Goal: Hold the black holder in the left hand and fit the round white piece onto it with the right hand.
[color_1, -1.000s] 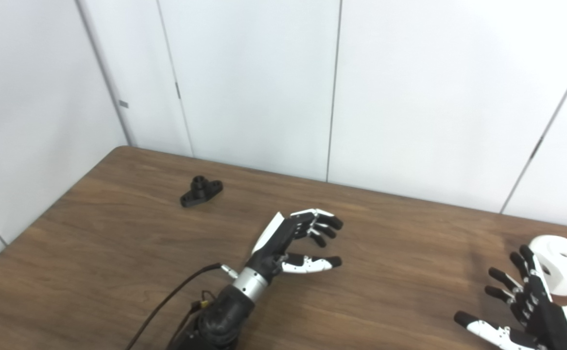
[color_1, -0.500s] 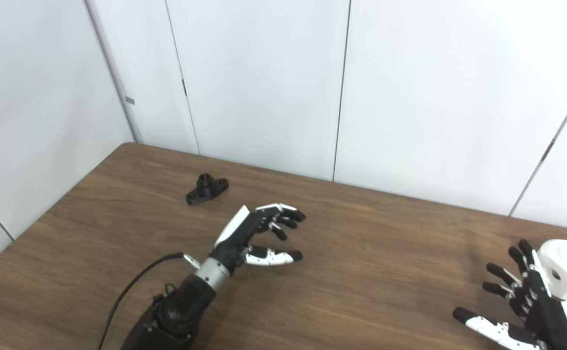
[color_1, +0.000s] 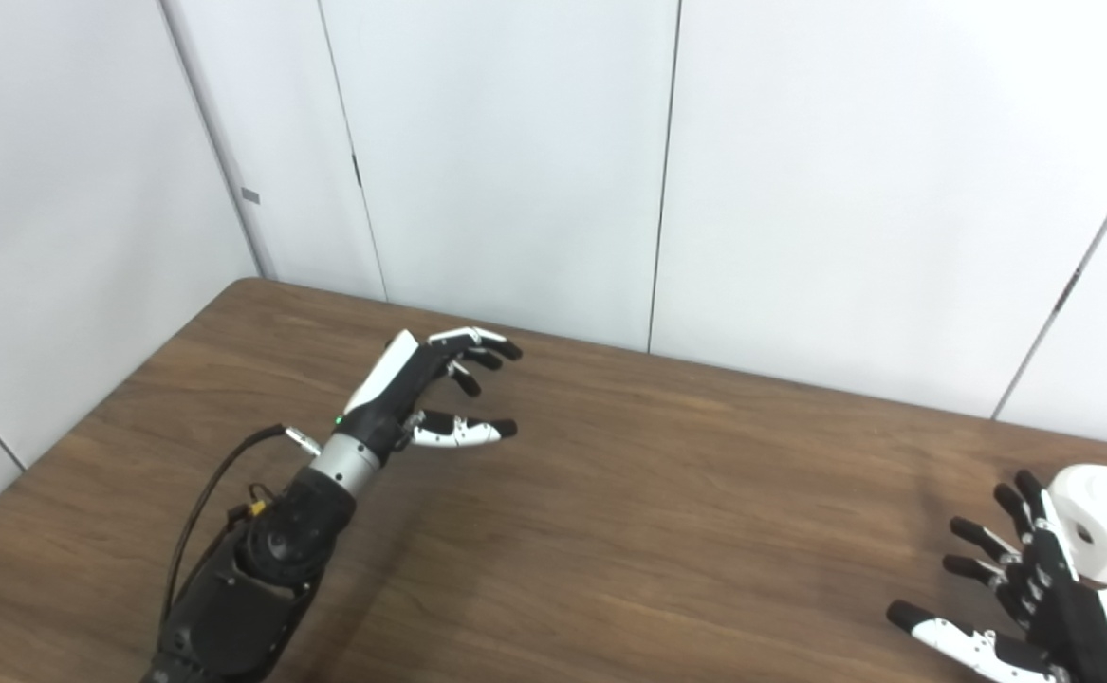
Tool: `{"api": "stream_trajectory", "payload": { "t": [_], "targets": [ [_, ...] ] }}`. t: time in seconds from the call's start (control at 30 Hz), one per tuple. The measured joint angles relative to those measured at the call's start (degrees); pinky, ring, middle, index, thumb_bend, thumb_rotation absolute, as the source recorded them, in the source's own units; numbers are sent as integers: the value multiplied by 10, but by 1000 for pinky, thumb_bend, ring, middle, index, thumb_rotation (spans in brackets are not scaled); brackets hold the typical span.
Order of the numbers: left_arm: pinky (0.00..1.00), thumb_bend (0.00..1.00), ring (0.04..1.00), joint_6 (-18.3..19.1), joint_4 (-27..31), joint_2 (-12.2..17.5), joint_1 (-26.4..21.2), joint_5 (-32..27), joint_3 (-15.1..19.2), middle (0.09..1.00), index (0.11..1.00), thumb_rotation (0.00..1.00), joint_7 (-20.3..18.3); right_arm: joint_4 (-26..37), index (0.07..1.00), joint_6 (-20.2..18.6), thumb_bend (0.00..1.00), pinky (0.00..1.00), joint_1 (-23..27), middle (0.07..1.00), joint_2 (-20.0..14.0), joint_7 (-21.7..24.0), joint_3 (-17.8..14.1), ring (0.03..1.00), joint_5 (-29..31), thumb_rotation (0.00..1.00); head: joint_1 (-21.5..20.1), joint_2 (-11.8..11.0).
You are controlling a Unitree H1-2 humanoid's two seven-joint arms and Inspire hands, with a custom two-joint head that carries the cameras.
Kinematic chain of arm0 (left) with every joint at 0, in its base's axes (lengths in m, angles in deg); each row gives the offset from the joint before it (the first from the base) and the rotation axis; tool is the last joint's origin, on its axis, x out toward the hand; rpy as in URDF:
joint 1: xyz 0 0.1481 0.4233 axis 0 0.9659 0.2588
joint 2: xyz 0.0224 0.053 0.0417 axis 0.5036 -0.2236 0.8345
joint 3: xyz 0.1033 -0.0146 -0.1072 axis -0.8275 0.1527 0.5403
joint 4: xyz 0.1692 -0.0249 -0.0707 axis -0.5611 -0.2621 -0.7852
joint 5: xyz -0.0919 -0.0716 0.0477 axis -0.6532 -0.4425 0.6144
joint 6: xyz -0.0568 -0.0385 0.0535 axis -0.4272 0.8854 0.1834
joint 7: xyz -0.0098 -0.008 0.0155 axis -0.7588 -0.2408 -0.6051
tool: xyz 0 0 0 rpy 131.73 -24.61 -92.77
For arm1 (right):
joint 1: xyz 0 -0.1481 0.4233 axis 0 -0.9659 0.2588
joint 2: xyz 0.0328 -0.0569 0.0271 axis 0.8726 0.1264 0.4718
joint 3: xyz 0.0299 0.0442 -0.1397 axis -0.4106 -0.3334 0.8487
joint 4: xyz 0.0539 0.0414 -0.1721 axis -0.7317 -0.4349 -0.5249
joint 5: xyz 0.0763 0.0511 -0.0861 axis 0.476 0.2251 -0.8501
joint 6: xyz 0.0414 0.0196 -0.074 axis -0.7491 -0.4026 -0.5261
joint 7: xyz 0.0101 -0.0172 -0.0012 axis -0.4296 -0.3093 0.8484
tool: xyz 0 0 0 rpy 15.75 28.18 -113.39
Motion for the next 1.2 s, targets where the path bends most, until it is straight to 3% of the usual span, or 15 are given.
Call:
{"api": "stream_trajectory", "payload": {
  "t": [0.23,0.5,0.73,0.9,0.97,1.2],
  "targets": [
    [673,742,826,39,14,16,-14,30,29,859,720,3,20,-1,1000,0,704,695,0,971,-1,0,0,829,0,64,2,1],
    [798,756,951,82,18,41,-24,78,45,932,782,74,47,-1,1000,0,698,688,0,970,0,0,0,829,-1,57,3,3],
    [697,776,857,89,15,56,-37,79,58,884,720,80,57,0,1000,0,686,681,0,978,0,0,0,831,-1,59,3,5],
    [717,795,922,97,-4,69,-44,116,51,929,737,146,79,0,1000,0,688,674,0,977,-1,0,0,828,0,79,3,9],
    [791,835,984,112,-8,74,-44,140,45,984,764,212,87,0,1000,0,692,667,0,973,-1,0,0,827,0,79,4,10],
    [987,921,1000,178,-36,80,-48,167,39,1000,789,337,83,0,1000,0,688,675,-1,974,-1,0,-1,830,0,97,4,11]
  ]
}}
